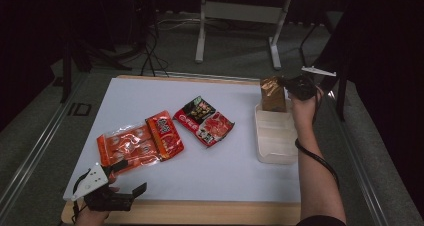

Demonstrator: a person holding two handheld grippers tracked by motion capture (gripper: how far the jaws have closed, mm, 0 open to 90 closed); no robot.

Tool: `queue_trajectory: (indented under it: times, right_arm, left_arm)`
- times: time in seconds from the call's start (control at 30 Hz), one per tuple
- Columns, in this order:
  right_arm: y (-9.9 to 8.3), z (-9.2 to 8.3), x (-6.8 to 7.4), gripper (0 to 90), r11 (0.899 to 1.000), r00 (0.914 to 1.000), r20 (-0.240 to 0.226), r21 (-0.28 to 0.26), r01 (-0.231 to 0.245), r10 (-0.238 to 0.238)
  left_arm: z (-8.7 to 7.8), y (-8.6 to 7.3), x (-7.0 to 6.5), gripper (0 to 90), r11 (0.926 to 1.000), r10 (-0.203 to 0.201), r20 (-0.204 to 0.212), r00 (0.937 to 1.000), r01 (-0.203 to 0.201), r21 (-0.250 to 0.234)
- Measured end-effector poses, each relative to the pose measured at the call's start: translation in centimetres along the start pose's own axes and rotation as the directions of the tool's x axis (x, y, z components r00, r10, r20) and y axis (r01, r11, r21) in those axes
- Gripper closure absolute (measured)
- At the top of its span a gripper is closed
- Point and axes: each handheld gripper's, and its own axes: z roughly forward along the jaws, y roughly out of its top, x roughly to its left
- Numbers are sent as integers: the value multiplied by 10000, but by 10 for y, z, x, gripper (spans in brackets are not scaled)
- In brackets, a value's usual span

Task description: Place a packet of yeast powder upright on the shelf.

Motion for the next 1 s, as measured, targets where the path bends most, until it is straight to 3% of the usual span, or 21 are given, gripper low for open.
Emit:
queue_trajectory:
  times: [0.4,0.43,0.53,0.6,0.67,0.77,0.83,0.87,0.9,0.97,1.0]
  right_arm:
    - [-5,-16,-13,881,9999,9949,1007,148,23,-38]
    - [-6,-19,-14,822,9999,9942,1066,3,-115,114]
    - [-4,-21,-12,774,10000,9931,1169,-61,-65,72]
    - [-2,-24,-10,723,9999,9925,1216,-87,99,-88]
    - [2,-28,-5,602,9995,9932,1127,-45,306,-299]
    - [4,-32,-2,555,9993,9937,1067,-110,364,-350]
    - [5,-36,6,471,9988,9961,781,-249,421,-401]
    - [5,-36,6,471,9988,9961,781,-249,421,-401]
    - [6,-39,13,424,9974,9951,759,-306,652,-627]
    - [6,-39,13,424,9974,9951,759,-306,652,-627]
    - [10,-45,24,359,9951,9941,672,-454,878,-846]
  left_arm:
    - [1,0,0,19,10000,-41,83,10000,41,15]
    - [1,0,0,19,10000,-21,74,10000,21,6]
    - [2,0,0,19,10000,5,85,10000,-6,31]
    - [2,1,-1,19,10000,48,90,9999,-49,48]
    - [3,1,-1,19,9999,73,95,9999,-74,90]
    - [3,1,-1,19,10000,60,91,9999,-61,77]
    - [3,1,-1,19,10000,24,78,10000,-24,56]
    - [3,1,-1,19,10000,24,78,10000,-24,56]
    - [3,1,-1,19,10000,19,83,10000,-20,59]
    - [3,1,-1,19,10000,18,81,10000,-18,61]
    - [3,1,-1,19,10000,32,101,9999,-33,70]
